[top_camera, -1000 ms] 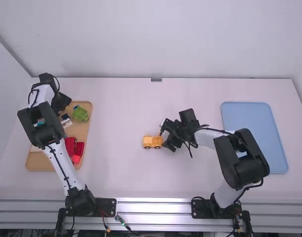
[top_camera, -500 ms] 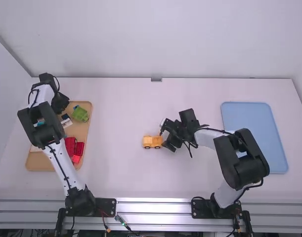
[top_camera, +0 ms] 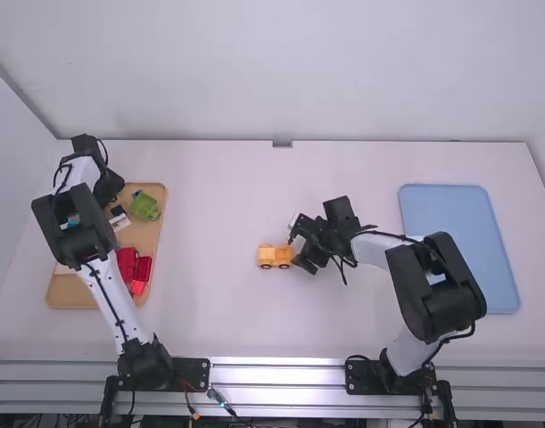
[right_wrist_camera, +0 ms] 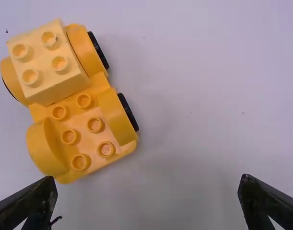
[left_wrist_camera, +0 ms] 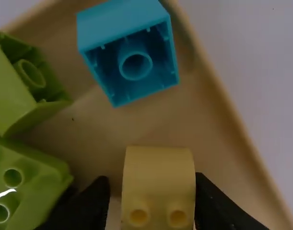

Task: Assemble lego blocks to make yellow taxi

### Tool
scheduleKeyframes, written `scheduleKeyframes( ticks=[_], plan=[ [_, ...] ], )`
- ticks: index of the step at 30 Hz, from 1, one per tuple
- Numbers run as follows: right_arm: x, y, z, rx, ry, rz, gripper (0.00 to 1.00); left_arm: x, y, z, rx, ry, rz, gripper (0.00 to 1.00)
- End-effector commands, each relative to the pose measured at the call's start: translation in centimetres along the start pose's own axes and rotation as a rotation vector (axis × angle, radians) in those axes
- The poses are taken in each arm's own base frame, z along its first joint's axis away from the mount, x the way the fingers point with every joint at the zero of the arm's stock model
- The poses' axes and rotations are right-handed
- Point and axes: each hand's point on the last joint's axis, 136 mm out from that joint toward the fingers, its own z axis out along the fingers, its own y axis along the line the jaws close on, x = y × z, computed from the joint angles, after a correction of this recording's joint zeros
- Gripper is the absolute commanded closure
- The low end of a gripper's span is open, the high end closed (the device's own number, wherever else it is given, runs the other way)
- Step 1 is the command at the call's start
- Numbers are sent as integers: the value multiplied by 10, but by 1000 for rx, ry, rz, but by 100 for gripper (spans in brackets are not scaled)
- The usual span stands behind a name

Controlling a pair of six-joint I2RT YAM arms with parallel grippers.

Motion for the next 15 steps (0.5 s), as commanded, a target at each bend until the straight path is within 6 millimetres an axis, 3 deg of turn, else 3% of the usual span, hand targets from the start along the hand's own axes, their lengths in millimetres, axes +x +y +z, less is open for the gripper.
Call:
scheduleKeyframes(
  ticks=[1, 5, 9, 15],
  plan=[
    [-6, -1, -5, 9, -16, -7, 1, 29, 10, 20, -21, 94, 13, 55],
    [-6, -1, -5, 8, -15, -7, 1, 30, 10, 18, -26, 100, 16, 56],
    [-6, -1, -5, 8, -14, -6, 1, 31, 11, 19, -20, 112, 11, 70],
    [-7, -1, -5, 10, -17, -9, 1, 33, 9, 18, -20, 113, 14, 76]
  ],
)
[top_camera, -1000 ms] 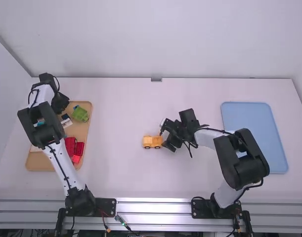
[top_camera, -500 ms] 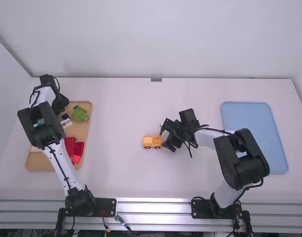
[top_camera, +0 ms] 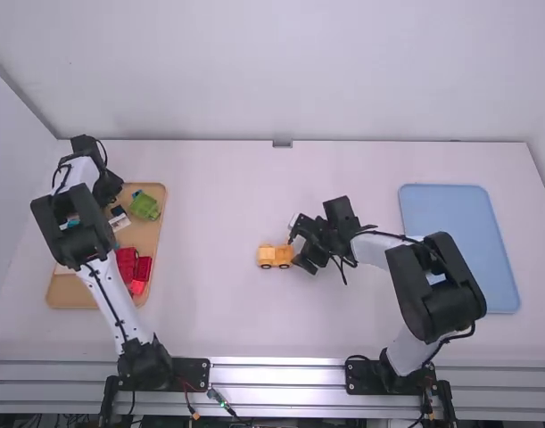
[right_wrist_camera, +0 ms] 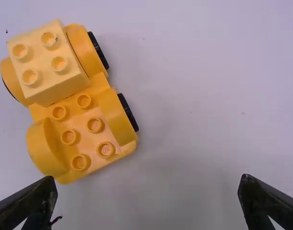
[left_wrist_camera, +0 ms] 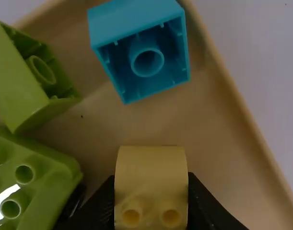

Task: Assemble lego blocks to make yellow taxi

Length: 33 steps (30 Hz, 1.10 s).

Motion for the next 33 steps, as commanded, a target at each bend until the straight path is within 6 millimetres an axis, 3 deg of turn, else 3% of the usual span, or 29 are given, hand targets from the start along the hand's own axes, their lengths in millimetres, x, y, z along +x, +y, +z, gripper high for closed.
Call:
scheduleKeyframes(
  ticks=[1, 9, 13, 15, 25, 29, 33],
  plan=[
    [-7, -2, -5, 11, -17, -10, 1, 30, 5, 19, -8, 101, 10, 78],
    [-11, -2, -8, 18, -27, -15, 1, 21, 2, 4, 11, 76, 6, 90],
    [-19, -4, -17, 35, -49, -17, 1, 12, -1, -16, 34, 52, 1, 92],
    [-27, -6, -23, 50, -69, -7, 1, 9, -5, -30, 69, 55, -4, 98],
    [-56, -14, -50, 116, -159, -12, 1, 3, -27, -89, 117, -21, 61, 98],
    [-66, -15, -60, 138, -188, -9, 1, 12, -40, -115, 80, -71, 121, 98],
    [-69, -24, -70, 165, -215, 53, 1, 34, -68, -136, 79, -106, 255, 98]
  ],
)
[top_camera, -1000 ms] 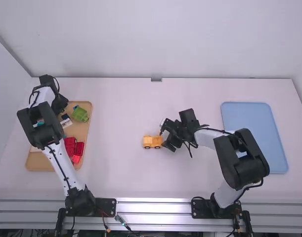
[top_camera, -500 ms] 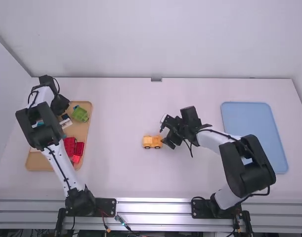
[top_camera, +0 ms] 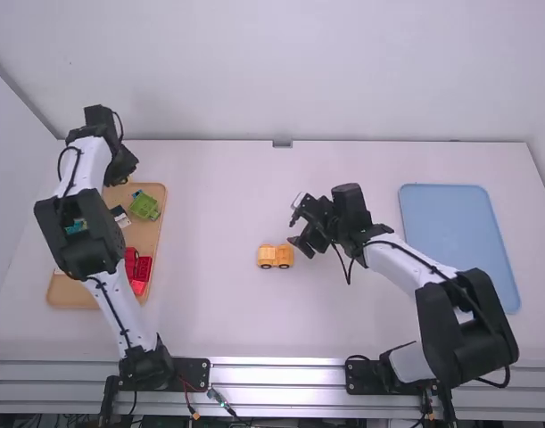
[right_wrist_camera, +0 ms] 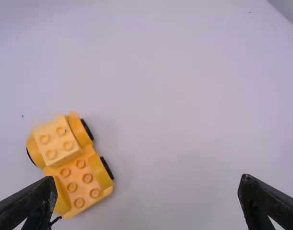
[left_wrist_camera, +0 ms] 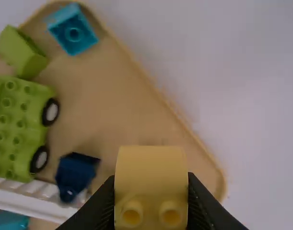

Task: Assemble lego blocks to make yellow taxi

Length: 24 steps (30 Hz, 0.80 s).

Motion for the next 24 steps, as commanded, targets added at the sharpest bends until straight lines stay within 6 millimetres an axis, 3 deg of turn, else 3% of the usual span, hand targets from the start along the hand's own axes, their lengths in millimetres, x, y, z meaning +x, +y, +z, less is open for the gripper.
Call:
scheduleKeyframes(
  ticks=[1, 7, 10, 12, 16, 17, 20, 21, 23, 24],
  plan=[
    [-4, -12, -11, 39, -25, 71, 1, 10, -26, -22, 7, -40, 131, 98],
    [14, -32, -33, 141, -83, 172, 1, 36, -75, -47, 74, -64, 308, 98],
    [23, -36, -55, 205, -124, 223, 1, 64, -114, -62, 183, -47, 482, 98],
    [29, -37, -70, 244, -145, 252, 1, 90, -144, -72, 276, -28, 623, 98],
    [44, -44, -99, 331, -177, 342, 1, 136, -181, -86, 354, -33, 862, 98],
    [47, -45, -103, 348, -178, 353, 1, 142, -185, -87, 360, -36, 891, 98],
    [62, -48, -127, 446, -205, 401, 1, 191, -211, -99, 407, -34, 1053, 98],
    [63, -48, -128, 450, -206, 401, 1, 194, -212, -100, 409, -33, 1061, 98],
    [70, -48, -141, 491, -226, 429, 1, 234, -225, -112, 488, 0, 1202, 98],
    [71, -48, -143, 497, -228, 432, 1, 240, -227, -114, 503, 5, 1225, 98]
  ],
)
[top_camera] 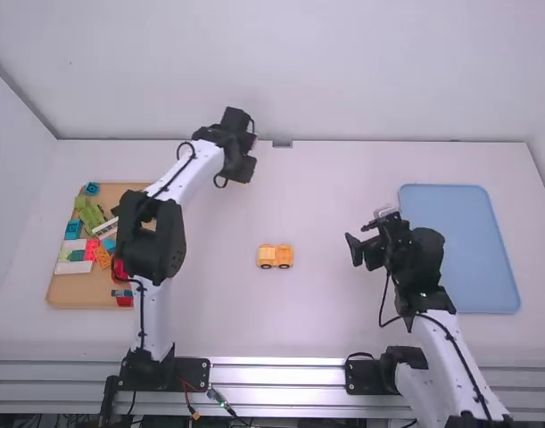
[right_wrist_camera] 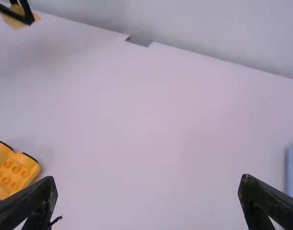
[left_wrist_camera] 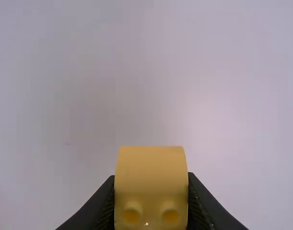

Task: Assemble lego blocks to make yellow taxi

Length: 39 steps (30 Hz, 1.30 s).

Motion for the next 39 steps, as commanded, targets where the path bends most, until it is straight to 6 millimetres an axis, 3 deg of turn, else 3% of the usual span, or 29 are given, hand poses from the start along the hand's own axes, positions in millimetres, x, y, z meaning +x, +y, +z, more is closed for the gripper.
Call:
scheduleKeyframes(
  ticks=[1, 3, 7, 16, 23, 28, 33, 39],
  plan=[
    [5, -8, -12, 45, -10, 59, 1, -1, -46, -18, 121, -32, 198, 98],
    [8, -16, -23, 84, -5, 84, 1, 4, -81, -17, 192, -48, 287, 98],
    [8, -20, -31, 95, -12, 97, 1, 9, -102, -20, 199, -83, 325, 98],
    [7, -17, -36, 62, -26, 89, 1, 80, -191, -34, 454, -60, 815, 99],
    [10, -14, -32, 45, -10, 82, 1, 123, -242, -36, 537, -63, 1113, 99],
    [13, -19, -33, 62, -1, 99, 1, 137, -266, -24, 533, -115, 1153, 99],
    [19, -24, -37, 78, 14, 113, 1, 138, -268, -15, 527, -144, 1130, 99],
    [15, -12, -44, 37, -3, 50, 1, 132, -270, -11, 520, -169, 1131, 99]
  ],
)
